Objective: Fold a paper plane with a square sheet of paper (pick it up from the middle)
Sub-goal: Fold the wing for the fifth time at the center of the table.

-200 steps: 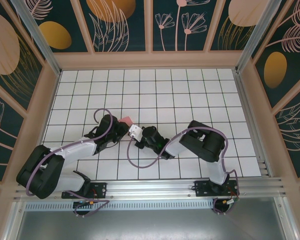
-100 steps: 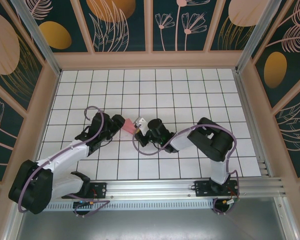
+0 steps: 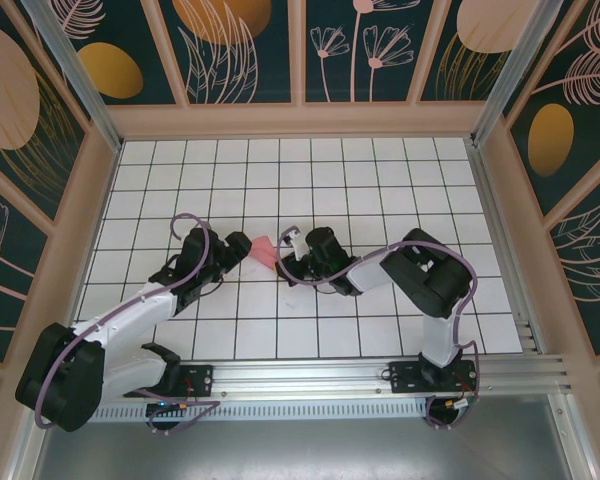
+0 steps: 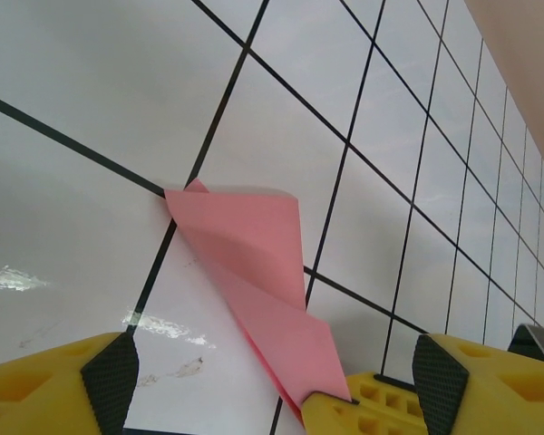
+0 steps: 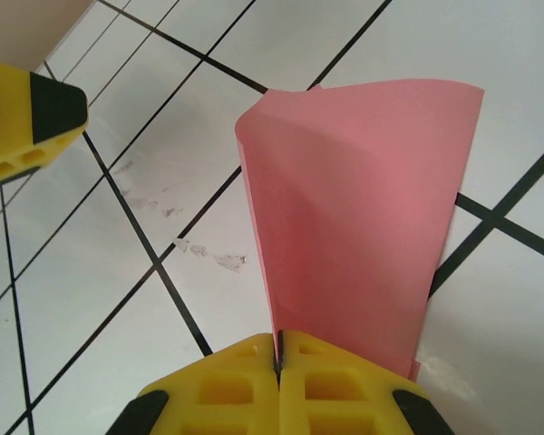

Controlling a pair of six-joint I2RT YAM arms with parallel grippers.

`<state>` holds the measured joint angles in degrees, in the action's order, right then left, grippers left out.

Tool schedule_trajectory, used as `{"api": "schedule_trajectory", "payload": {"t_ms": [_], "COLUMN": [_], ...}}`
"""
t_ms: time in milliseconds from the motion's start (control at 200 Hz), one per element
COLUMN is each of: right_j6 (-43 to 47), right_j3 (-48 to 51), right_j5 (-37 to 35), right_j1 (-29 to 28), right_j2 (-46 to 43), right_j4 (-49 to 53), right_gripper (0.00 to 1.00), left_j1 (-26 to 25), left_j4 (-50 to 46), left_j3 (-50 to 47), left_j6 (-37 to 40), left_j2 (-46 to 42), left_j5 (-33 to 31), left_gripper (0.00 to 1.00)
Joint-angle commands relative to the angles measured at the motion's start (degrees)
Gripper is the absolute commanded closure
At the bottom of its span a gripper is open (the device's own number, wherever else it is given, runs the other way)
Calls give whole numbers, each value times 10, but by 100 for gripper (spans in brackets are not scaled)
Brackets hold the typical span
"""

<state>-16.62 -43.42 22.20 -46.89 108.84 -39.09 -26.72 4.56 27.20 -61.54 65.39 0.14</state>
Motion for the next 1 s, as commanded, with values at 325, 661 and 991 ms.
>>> {"api": "schedule_trajectory", "payload": {"t_ms": [325, 661, 991], "right_j6": [-24, 50, 137], "right_j3": [-5, 3, 4], "right_j5": [38, 13, -72], "right_j1": [8, 1, -23], "right_j2": [9, -4, -24], "right_j4": [8, 26, 56], "right_gripper": [100, 97, 86], "left_j1": [-1, -14, -17], "left_j4": [156, 211, 208], "left_j3": [-29, -9, -8], "left_j6": [-5, -59, -72], "left_j2": [86, 172, 177], "left_j5": [116, 150, 150], "left_gripper": [25, 34, 53]}}
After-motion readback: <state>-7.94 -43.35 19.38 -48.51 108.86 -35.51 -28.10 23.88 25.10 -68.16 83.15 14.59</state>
